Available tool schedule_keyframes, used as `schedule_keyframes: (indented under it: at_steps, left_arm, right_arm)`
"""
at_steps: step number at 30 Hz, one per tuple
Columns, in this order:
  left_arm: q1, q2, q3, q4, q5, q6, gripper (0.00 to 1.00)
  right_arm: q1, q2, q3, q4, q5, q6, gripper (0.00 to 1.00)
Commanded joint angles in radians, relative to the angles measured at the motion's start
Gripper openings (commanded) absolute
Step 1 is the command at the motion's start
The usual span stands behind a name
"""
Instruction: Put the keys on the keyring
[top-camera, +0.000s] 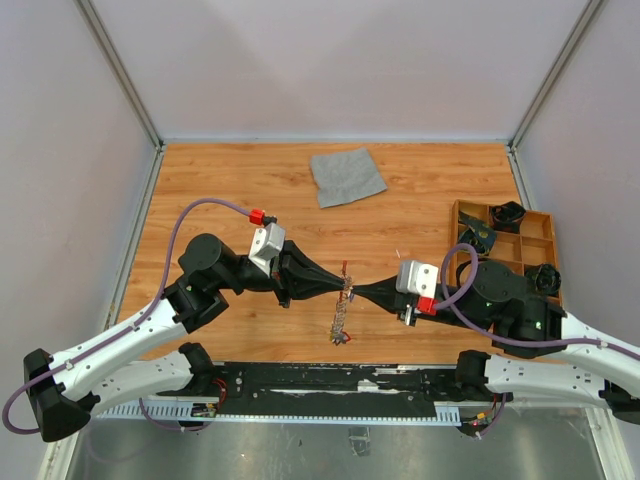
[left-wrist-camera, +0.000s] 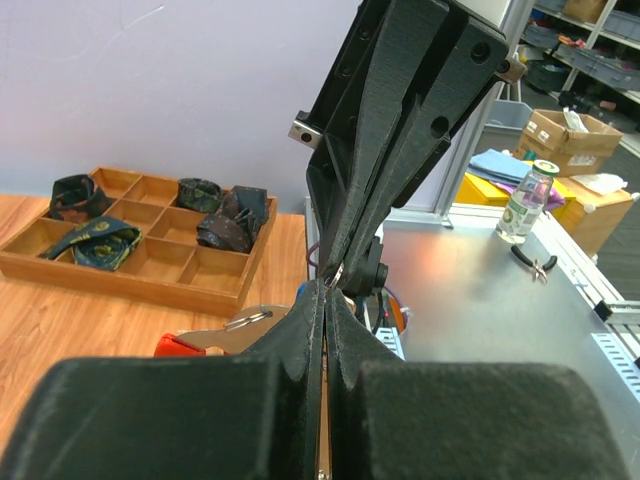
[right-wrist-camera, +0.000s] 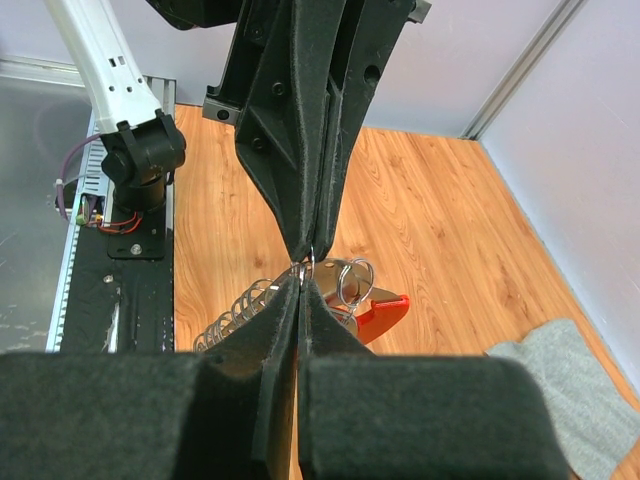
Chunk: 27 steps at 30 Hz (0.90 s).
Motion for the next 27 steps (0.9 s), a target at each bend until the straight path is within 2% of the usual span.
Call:
schedule_keyframes:
  at_steps: [1, 27]
  left_arm:
    - [0.000, -0.014, 0.049, 0.076, 0.005, -0.004, 0.01]
    - [0.000, -0.012, 0.055, 0.070, 0.007, -0.001, 0.01]
  right_arm:
    - [-0.010, 0.017, -0.019, 0.007, 0.008, 0.007, 0.01]
    - [-0.010, 0.001, -0.035, 0.004, -0.078, 0.009, 0.01]
